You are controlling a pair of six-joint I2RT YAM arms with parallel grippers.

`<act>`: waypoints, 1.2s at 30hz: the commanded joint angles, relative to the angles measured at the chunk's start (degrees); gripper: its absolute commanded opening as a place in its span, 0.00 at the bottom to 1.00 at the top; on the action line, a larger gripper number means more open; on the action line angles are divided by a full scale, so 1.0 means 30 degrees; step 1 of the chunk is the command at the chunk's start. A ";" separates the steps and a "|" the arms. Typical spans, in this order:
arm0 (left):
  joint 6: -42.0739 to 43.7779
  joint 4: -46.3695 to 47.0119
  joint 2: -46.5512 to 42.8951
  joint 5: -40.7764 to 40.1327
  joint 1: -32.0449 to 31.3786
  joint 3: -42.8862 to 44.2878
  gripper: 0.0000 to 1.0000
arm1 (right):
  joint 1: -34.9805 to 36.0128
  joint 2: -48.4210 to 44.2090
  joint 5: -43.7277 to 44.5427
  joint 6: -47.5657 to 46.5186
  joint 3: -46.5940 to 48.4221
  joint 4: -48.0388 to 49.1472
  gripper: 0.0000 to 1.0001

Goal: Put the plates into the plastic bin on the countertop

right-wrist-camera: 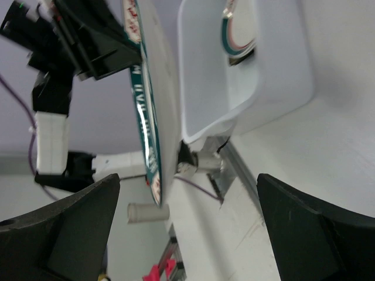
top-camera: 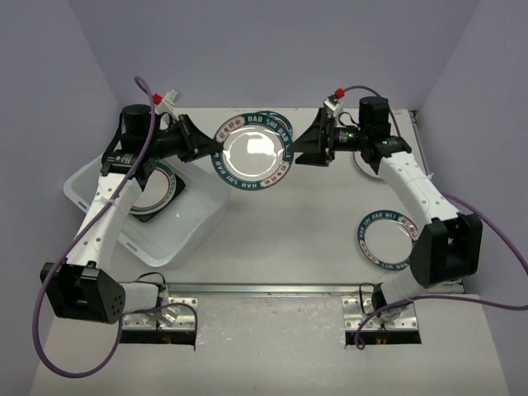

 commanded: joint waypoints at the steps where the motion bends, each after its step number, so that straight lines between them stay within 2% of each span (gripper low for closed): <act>1: -0.2224 -0.4066 -0.1777 -1.0252 0.2636 0.2270 0.00 | -0.2866 -0.0687 0.4438 -0.1584 -0.0724 -0.3225 0.99; 2: -0.3034 -0.4753 -0.2222 -1.2186 0.3212 0.2029 0.00 | -0.3193 -0.0929 0.5376 -0.1631 -0.0989 -0.3482 0.99; 5: -0.4479 -0.6979 -0.3537 -1.5594 0.5748 0.0658 0.00 | -0.3483 -0.1652 0.6734 -0.1838 -0.2342 -0.3501 0.99; 7: -0.5347 -0.7803 -0.4240 -1.8233 0.6083 -0.0816 0.00 | -0.3498 -0.1839 0.6922 -0.2049 -0.3051 -0.3249 0.99; 11: -0.5681 -0.8039 -0.4510 -2.0583 0.6871 -0.2501 0.00 | -0.3527 -0.1638 0.6841 -0.2201 -0.3734 -0.2860 0.99; 19: -0.4542 -0.5686 -0.2713 -2.0922 0.8821 -0.3580 0.00 | -0.3556 -0.0799 0.5692 -0.1734 -0.4675 -0.1012 0.99; 25: -0.4541 -0.3924 -0.1064 -1.9307 0.9247 -0.4464 0.00 | -0.3556 0.0145 0.4961 -0.1202 -0.4233 -0.0510 0.99; 29: -0.4531 -0.2847 -0.0238 -1.8318 0.9276 -0.4863 0.57 | -0.3498 0.0994 0.5306 -0.0826 -0.3852 -0.0538 0.99; 30: -0.4480 -0.2813 0.0043 -1.7978 0.9273 -0.4824 0.66 | -0.3484 0.1214 0.5629 -0.0832 -0.3661 -0.0867 0.99; 32: -0.4454 -0.2957 0.0714 -1.7409 0.9264 -0.4695 0.81 | -0.3381 0.1716 0.6486 -0.0899 -0.3218 -0.1727 0.99; 34: -0.4483 -0.3110 0.1038 -1.7173 0.9247 -0.4811 0.87 | -0.3119 0.2268 0.7358 -0.0872 -0.2953 -0.2082 0.99; 36: -0.4566 -0.3373 0.1093 -1.6950 0.9272 -0.5000 1.00 | -0.2633 0.3044 0.8265 -0.0733 -0.2706 -0.1623 0.99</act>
